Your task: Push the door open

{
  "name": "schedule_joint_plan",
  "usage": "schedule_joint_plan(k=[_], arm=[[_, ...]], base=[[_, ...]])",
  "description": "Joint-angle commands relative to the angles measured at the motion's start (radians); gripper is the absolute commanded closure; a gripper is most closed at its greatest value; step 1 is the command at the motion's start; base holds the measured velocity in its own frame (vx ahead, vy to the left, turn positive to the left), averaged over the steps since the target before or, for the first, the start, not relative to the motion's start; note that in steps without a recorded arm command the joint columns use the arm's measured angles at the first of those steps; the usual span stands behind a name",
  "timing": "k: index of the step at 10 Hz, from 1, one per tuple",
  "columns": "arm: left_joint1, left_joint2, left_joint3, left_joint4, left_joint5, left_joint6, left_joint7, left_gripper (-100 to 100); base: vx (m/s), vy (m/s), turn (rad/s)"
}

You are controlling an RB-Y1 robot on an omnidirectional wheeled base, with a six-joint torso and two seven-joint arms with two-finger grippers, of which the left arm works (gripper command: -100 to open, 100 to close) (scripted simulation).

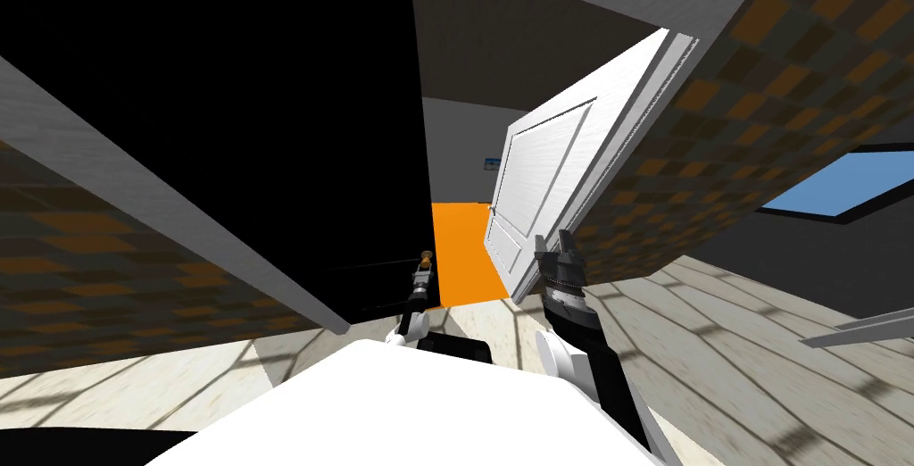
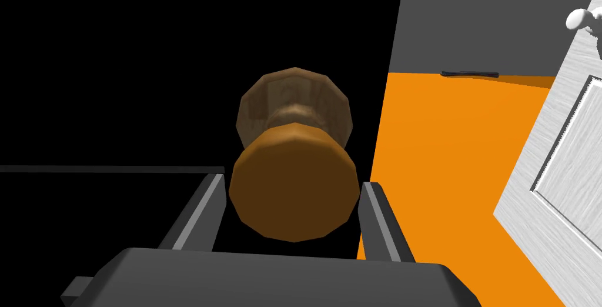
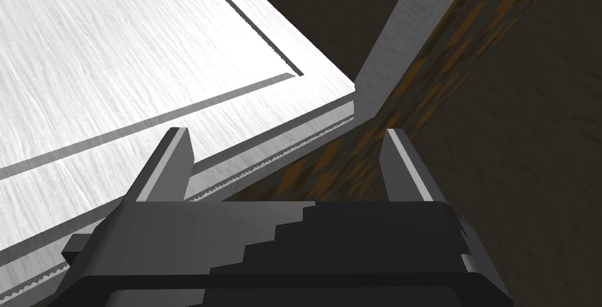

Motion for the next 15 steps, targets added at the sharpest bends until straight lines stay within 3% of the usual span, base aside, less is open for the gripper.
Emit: schedule_joint_plan(k=[1, 5, 6, 11, 15], arm=[[0.002, 0.003, 0.003, 0.001, 0.001, -0.001, 0.0, 100], [0.002, 0.003, 0.003, 0.001, 0.001, -0.001, 0.0, 100], [0.012, 0.016, 0.017, -0.006, 0.012, 0.004, -0.003, 100], [0.04, 0.048, 0.066, -0.032, 0.045, 0.005, -0.008, 100], [0.056, 0.063, 0.096, -0.047, 0.065, 0.006, -0.011, 100]], base=[[-0.021, -0.008, -0.002], [-0.01, -0.002, 0.0], [0.105, -0.024, -0.063], [0.177, -0.018, -0.03], [0.131, -0.018, -0.021]])
